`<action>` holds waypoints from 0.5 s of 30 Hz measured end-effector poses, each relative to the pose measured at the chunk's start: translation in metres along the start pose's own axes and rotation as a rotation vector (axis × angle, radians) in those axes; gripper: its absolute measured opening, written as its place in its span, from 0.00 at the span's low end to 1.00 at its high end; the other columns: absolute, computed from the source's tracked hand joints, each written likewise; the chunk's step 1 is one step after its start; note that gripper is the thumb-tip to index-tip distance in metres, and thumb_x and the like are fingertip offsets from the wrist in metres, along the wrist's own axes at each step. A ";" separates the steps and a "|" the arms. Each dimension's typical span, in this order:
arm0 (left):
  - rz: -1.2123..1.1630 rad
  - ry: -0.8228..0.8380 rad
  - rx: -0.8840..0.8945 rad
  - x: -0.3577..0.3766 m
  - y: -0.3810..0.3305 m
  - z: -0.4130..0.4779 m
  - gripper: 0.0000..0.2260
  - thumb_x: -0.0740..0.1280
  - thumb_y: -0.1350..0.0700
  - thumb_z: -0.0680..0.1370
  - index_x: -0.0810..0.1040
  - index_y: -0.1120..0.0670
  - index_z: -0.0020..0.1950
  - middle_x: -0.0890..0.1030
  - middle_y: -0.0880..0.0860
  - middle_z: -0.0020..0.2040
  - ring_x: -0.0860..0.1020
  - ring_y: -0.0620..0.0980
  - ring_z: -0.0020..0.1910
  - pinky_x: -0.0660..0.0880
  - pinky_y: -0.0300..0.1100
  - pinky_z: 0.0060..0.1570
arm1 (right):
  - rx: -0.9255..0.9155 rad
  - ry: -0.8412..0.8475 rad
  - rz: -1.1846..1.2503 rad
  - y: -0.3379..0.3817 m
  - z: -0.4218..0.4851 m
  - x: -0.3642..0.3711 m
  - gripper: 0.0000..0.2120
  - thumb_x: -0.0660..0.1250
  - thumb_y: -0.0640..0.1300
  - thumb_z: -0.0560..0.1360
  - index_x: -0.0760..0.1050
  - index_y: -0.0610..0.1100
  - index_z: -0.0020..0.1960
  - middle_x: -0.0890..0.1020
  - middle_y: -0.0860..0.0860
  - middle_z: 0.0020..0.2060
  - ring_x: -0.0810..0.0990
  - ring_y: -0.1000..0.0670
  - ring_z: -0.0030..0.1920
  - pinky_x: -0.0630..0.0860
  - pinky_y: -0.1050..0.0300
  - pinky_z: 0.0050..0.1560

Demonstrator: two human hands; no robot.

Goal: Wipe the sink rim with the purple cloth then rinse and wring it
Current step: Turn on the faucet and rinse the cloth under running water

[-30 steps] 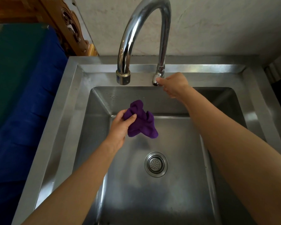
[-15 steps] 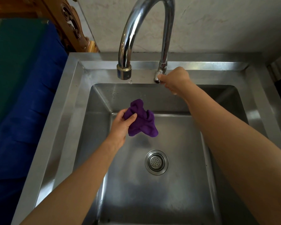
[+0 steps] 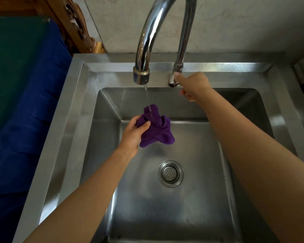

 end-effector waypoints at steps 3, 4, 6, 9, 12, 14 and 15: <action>-0.069 0.001 -0.019 0.000 0.000 0.001 0.14 0.64 0.67 0.75 0.73 0.54 0.58 0.81 0.50 0.48 0.83 0.43 0.40 0.79 0.37 0.36 | 0.074 -0.089 0.261 -0.026 -0.010 0.000 0.25 0.49 0.61 0.78 0.73 0.41 0.47 0.81 0.46 0.34 0.76 0.51 0.30 0.73 0.58 0.31; -0.100 -0.002 -0.027 0.000 0.001 0.002 0.16 0.63 0.68 0.75 0.72 0.54 0.60 0.80 0.50 0.49 0.82 0.42 0.41 0.78 0.36 0.36 | 0.098 -0.103 0.299 -0.040 -0.013 0.006 0.27 0.46 0.60 0.79 0.74 0.40 0.53 0.82 0.44 0.37 0.79 0.49 0.34 0.75 0.56 0.34; -0.165 0.002 -0.040 -0.001 0.004 0.005 0.22 0.64 0.69 0.73 0.69 0.53 0.64 0.79 0.51 0.54 0.82 0.45 0.46 0.79 0.38 0.39 | 0.131 -0.051 0.214 -0.068 -0.020 0.023 0.29 0.45 0.60 0.79 0.73 0.40 0.61 0.83 0.41 0.50 0.81 0.44 0.48 0.78 0.49 0.49; -0.232 0.042 -0.052 0.001 0.007 0.007 0.34 0.63 0.70 0.66 0.65 0.53 0.70 0.77 0.54 0.61 0.78 0.51 0.54 0.78 0.46 0.50 | 0.150 0.282 0.188 -0.096 -0.041 0.056 0.26 0.48 0.62 0.78 0.69 0.48 0.67 0.77 0.46 0.62 0.76 0.44 0.60 0.74 0.43 0.60; -0.244 0.057 -0.095 0.002 0.004 0.006 0.34 0.60 0.68 0.65 0.65 0.50 0.70 0.78 0.53 0.58 0.78 0.52 0.51 0.74 0.51 0.54 | 0.115 0.432 0.406 -0.097 -0.048 0.073 0.17 0.59 0.55 0.78 0.68 0.53 0.65 0.77 0.50 0.58 0.78 0.46 0.56 0.78 0.44 0.56; -0.234 0.090 -0.127 0.001 0.001 0.008 0.25 0.62 0.62 0.69 0.71 0.52 0.67 0.79 0.55 0.57 0.78 0.55 0.53 0.72 0.56 0.58 | -0.002 0.360 0.399 -0.094 -0.046 0.078 0.18 0.63 0.45 0.77 0.68 0.49 0.66 0.77 0.46 0.59 0.78 0.45 0.57 0.76 0.45 0.59; -0.227 0.091 -0.155 0.002 -0.001 0.010 0.17 0.63 0.56 0.73 0.76 0.54 0.62 0.81 0.56 0.55 0.78 0.55 0.53 0.73 0.56 0.58 | -0.080 0.318 0.347 -0.091 -0.047 0.081 0.18 0.64 0.43 0.77 0.69 0.46 0.66 0.78 0.44 0.58 0.78 0.44 0.57 0.75 0.46 0.60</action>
Point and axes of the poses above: each hand's wrist, its own z-axis towards the middle knuckle, its own x-axis out of the palm, y = z × x, the point moved 2 cm from there along z, towards the middle knuckle
